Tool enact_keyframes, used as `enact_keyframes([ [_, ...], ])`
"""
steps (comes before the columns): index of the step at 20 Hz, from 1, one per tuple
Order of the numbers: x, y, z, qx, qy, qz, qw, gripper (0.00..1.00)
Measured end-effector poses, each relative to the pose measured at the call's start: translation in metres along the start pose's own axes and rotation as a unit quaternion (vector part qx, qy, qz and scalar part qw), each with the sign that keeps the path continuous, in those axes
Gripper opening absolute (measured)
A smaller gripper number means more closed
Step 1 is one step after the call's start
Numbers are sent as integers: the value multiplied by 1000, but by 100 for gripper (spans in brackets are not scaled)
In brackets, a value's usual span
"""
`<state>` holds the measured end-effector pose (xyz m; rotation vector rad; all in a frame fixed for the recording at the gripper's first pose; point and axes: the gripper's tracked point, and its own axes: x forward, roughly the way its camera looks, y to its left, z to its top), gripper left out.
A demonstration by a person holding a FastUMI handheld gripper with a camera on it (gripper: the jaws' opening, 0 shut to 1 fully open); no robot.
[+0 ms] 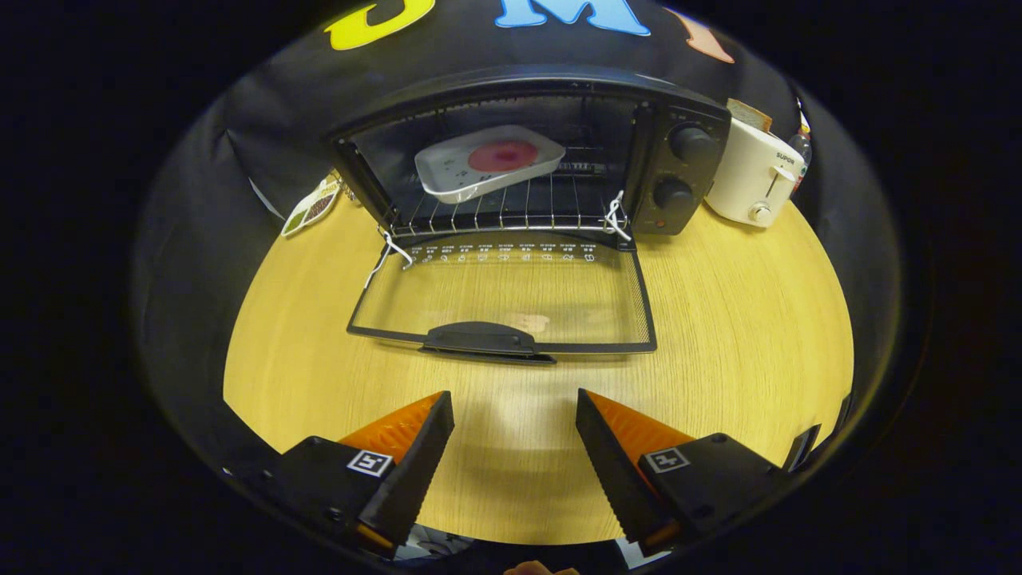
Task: Open the toaster oven, put the food inside, and close the toaster oven door.
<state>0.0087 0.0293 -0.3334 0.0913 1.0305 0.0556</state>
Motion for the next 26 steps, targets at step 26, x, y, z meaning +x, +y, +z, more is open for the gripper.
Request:
enact_keyframes([
  [26,28,12,28,-86,-54,-27,994,98],
])
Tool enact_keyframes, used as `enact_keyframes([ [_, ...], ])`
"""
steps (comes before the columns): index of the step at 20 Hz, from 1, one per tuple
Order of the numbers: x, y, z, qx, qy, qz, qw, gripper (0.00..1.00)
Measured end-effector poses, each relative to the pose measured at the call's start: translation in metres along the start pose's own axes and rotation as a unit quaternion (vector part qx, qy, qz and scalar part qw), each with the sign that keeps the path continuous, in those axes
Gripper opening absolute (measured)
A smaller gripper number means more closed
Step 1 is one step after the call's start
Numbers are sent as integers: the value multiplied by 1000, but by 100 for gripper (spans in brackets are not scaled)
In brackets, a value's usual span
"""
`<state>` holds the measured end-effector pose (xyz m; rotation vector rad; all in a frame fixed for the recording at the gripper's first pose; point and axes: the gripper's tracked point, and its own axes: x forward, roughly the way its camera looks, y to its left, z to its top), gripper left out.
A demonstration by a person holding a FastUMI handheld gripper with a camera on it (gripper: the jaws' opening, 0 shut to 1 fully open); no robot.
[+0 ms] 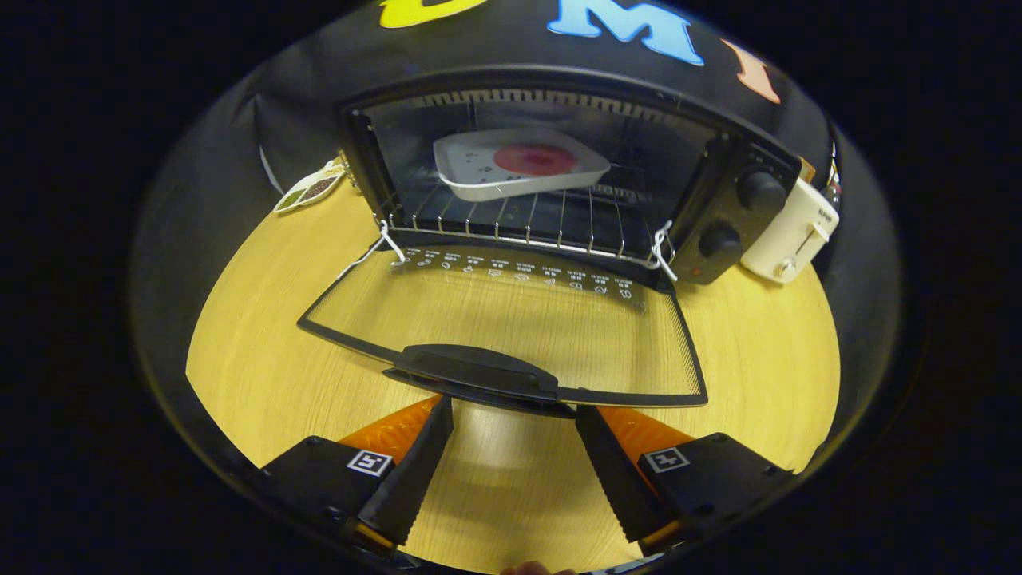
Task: Open the toaster oven, put the food inside, and close the toaster oven door.
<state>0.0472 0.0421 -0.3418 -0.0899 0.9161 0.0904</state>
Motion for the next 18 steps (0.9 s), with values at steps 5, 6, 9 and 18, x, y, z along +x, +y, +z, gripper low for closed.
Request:
enact_keyframes([
  [5,-37,-2,40,10,-83,-2,996,98],
  [6,-48,-4,54,14,-102,-5,995,98],
  [9,-83,-9,105,34,-163,0,986,99],
  [18,-227,-84,173,43,-377,-64,923,99],
])
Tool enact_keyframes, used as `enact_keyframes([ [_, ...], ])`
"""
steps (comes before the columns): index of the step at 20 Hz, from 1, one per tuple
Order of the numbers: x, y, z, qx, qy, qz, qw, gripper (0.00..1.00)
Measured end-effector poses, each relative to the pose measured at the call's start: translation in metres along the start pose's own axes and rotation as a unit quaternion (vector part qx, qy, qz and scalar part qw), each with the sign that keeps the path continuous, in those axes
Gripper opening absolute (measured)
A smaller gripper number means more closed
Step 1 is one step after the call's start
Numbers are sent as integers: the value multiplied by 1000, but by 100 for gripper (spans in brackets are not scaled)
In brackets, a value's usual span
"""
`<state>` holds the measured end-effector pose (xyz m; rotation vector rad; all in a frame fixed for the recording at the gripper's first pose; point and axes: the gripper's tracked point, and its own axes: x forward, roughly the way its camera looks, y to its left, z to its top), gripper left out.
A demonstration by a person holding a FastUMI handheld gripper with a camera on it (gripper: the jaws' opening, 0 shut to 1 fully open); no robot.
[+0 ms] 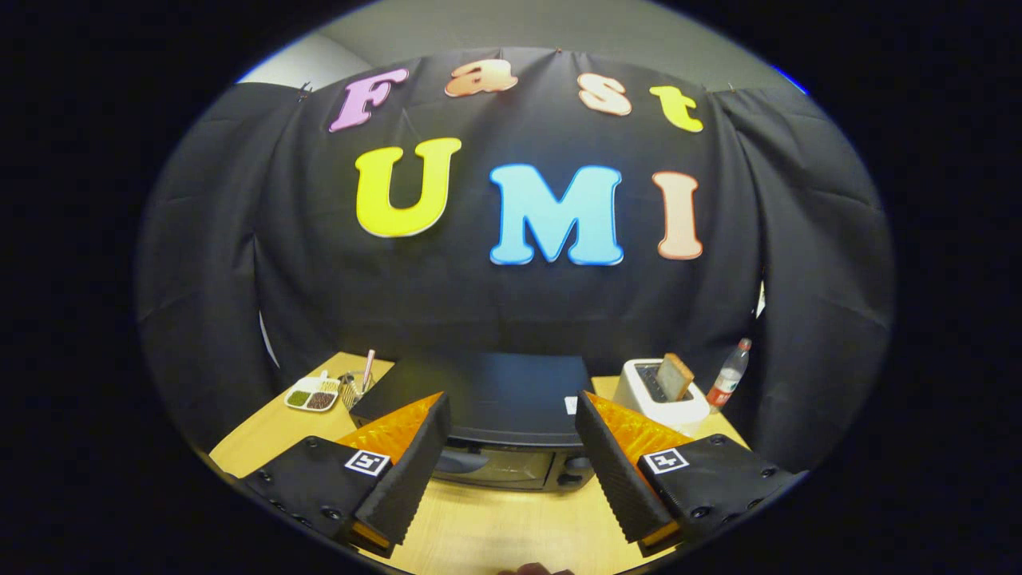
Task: Open the toaster oven, put the food inside, and close the toaster oven door.
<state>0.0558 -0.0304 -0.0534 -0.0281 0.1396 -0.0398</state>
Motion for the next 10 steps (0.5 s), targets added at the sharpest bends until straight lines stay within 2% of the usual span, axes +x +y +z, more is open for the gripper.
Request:
enact_keyframes([
  [5,-54,-45,38,24,-64,-24,997,99],
  [10,-95,-83,28,30,-75,-40,996,99],
])
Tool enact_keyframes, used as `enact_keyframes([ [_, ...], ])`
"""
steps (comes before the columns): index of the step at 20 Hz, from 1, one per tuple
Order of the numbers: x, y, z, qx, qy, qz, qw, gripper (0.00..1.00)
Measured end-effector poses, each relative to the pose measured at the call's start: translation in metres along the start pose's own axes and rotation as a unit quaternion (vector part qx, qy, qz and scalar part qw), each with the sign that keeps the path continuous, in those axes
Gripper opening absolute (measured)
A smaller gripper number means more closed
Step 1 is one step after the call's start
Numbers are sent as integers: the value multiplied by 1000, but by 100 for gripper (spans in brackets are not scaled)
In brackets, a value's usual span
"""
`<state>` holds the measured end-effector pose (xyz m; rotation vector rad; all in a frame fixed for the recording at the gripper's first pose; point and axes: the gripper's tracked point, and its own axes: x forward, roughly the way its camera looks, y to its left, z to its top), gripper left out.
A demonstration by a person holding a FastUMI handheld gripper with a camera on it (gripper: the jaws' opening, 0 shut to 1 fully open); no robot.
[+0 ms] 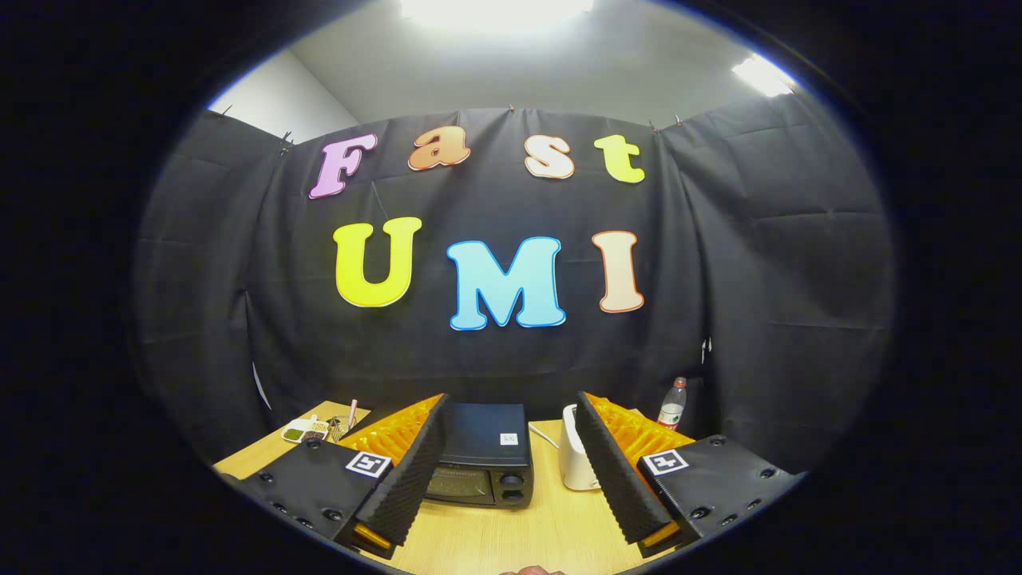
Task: Open the toaster oven, put the food inside, and close the toaster oven door.
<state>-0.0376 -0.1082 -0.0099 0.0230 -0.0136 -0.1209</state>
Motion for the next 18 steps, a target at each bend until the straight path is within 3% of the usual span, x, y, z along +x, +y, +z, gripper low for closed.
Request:
enact_keyframes([
  [6,-12,-19,-10,24,14,-23,999,99],
  [18,-2,2,-11,28,20,-6,999,99],
])
